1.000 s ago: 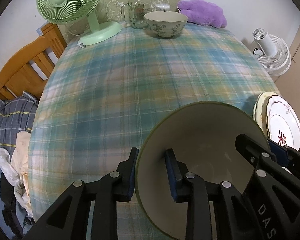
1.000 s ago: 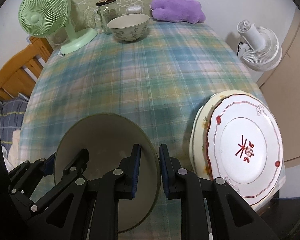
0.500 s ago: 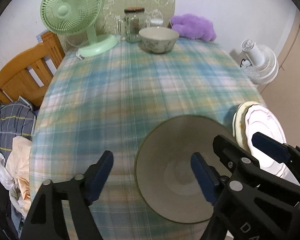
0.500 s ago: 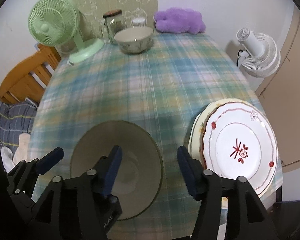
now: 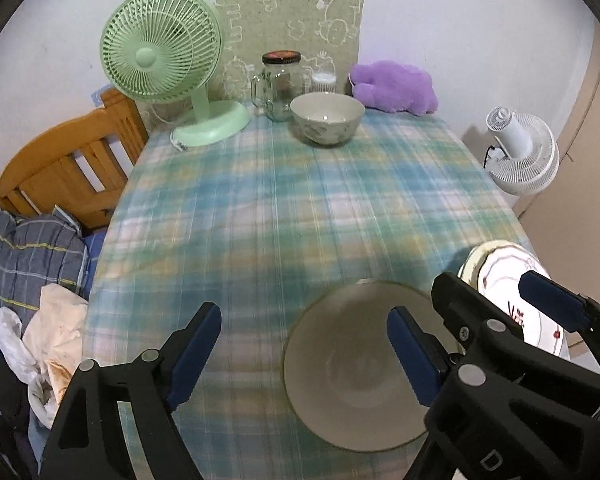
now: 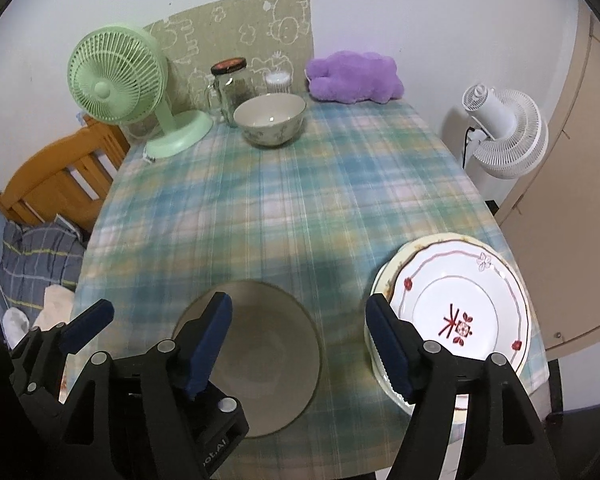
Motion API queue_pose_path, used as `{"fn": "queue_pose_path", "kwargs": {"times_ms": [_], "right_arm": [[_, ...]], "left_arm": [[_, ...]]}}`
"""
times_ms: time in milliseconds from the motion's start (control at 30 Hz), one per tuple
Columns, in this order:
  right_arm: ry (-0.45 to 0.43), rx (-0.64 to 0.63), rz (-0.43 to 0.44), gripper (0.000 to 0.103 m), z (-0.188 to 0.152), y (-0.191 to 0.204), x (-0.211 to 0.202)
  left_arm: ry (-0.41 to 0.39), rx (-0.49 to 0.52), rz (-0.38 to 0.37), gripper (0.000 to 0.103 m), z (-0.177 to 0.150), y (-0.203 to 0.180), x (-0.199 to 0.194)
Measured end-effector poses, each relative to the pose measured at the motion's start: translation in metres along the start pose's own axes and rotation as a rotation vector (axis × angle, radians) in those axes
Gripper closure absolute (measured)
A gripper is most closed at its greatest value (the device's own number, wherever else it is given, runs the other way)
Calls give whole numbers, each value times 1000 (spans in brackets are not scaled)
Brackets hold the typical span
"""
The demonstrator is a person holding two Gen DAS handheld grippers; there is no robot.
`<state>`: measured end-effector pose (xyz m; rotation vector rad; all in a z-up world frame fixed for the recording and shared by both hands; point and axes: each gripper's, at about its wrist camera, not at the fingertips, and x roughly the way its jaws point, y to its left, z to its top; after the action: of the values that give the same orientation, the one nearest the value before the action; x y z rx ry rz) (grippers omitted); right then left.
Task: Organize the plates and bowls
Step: 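Move both grippers to the white floral bowl beside the glass jar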
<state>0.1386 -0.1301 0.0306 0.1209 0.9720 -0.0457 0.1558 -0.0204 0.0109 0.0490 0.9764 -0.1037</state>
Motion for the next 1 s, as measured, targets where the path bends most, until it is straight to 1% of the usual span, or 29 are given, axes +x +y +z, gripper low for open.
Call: {"fn": "queue_pose_path", "kwargs": {"times_ms": [167, 433, 900, 1000], "right_arm": [[-8, -59, -5, 30, 19, -3, 0], [-17, -106, 36, 30, 56, -16, 12], [-40, -180, 125, 30, 139, -51, 52], [-39, -198, 144, 30, 157, -55, 64]], "left_arm": [[-12, -15, -6, 17, 15, -6, 3], [-24, -45, 28, 17, 48, -19, 12], [-53, -131, 100, 18, 123, -54, 44], [-55, -153, 120, 20, 140, -59, 54]]}}
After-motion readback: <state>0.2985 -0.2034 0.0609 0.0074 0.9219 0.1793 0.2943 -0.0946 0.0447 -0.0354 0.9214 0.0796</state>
